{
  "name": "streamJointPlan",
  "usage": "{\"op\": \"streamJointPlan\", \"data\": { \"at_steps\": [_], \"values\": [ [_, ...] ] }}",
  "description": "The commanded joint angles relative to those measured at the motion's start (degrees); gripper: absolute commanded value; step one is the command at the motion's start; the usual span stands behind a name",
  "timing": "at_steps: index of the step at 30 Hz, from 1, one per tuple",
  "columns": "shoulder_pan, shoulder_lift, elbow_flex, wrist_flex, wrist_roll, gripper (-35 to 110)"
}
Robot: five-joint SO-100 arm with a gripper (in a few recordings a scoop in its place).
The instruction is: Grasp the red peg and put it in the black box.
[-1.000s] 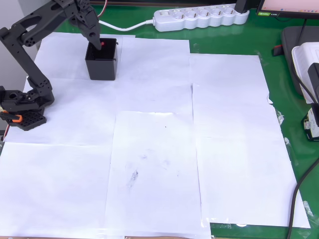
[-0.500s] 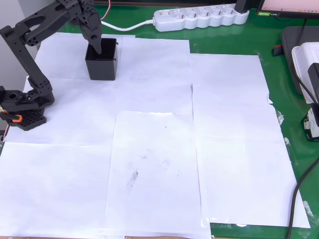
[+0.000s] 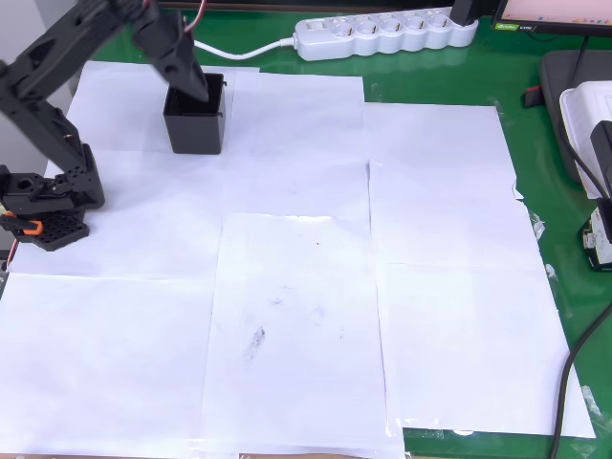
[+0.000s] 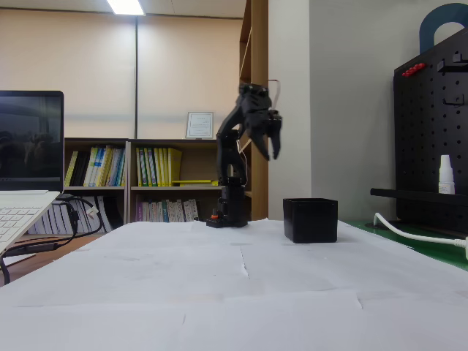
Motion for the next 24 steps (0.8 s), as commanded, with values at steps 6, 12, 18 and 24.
{"op": "streamJointPlan", "data": {
  "at_steps": [6, 12, 18, 24],
  "values": [
    [15.1, -25.1, -49.9, -21.9, -14.3, 0],
    [16.1, -42.0, -66.2, -16.2, -16.3, 0],
    [17.1, -53.8, -77.8, -14.9, -19.1, 0],
    [17.3, -62.0, -83.8, -12.7, -19.5, 0]
  ]
}}
